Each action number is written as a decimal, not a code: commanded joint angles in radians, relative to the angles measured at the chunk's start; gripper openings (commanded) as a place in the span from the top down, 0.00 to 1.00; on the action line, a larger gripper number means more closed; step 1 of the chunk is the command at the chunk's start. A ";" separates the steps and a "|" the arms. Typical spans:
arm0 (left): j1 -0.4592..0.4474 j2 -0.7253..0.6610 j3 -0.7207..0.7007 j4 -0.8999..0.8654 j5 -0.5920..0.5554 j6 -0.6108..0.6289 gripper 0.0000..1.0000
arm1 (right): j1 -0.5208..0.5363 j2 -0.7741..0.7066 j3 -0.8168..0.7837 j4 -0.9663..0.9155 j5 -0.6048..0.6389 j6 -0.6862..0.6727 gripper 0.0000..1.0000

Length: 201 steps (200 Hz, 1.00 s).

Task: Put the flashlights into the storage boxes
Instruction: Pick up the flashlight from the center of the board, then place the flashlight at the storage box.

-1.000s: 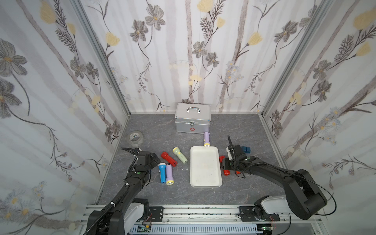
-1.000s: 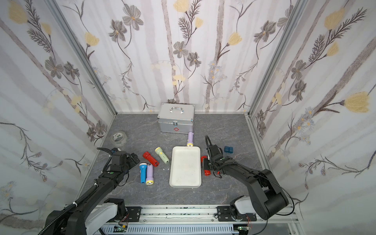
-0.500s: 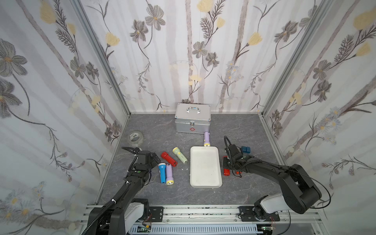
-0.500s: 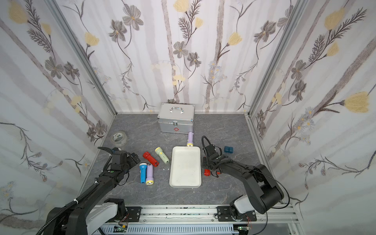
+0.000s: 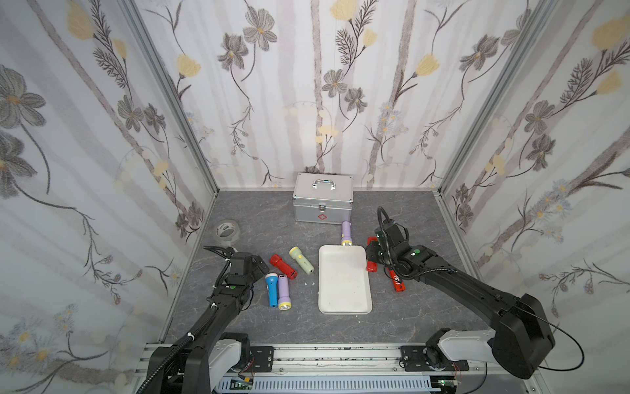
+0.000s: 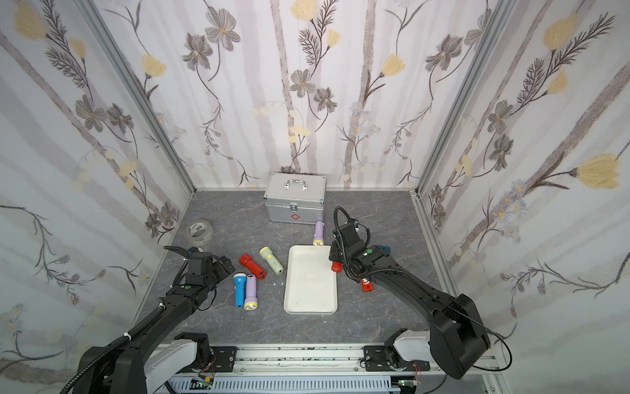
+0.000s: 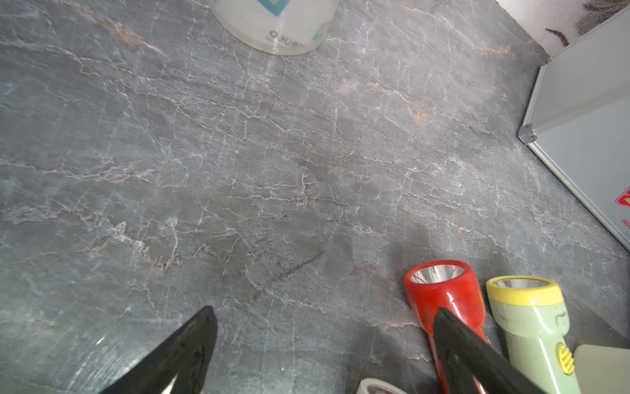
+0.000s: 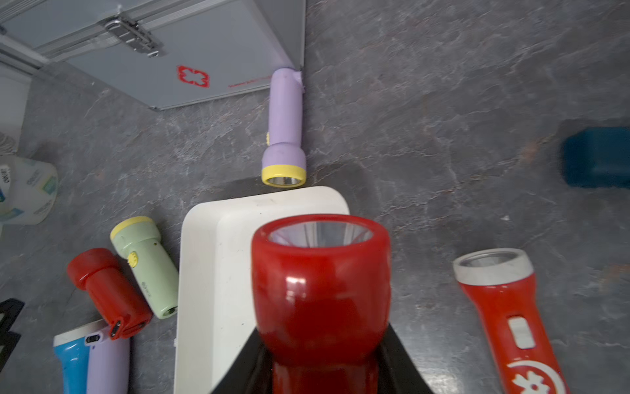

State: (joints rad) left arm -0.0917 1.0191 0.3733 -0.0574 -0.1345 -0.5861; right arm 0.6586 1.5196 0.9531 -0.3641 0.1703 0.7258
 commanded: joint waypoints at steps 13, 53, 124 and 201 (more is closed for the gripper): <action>0.001 -0.007 0.005 0.014 -0.010 -0.016 0.00 | 0.090 0.187 0.115 0.114 -0.071 0.059 0.65; 0.003 -0.005 0.005 0.016 -0.003 -0.014 0.00 | 0.172 0.415 0.274 0.136 -0.154 0.085 0.64; 0.002 -0.004 0.004 0.020 -0.004 -0.014 0.00 | 0.199 0.468 0.254 0.141 -0.169 0.118 0.63; 0.004 -0.005 0.004 0.019 -0.005 -0.015 0.00 | 0.171 0.536 0.274 0.158 -0.166 0.121 0.62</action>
State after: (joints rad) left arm -0.0898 1.0161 0.3733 -0.0570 -0.1337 -0.5865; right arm 0.8406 2.0415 1.2121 -0.2497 -0.0021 0.8276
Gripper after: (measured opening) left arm 0.997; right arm 0.381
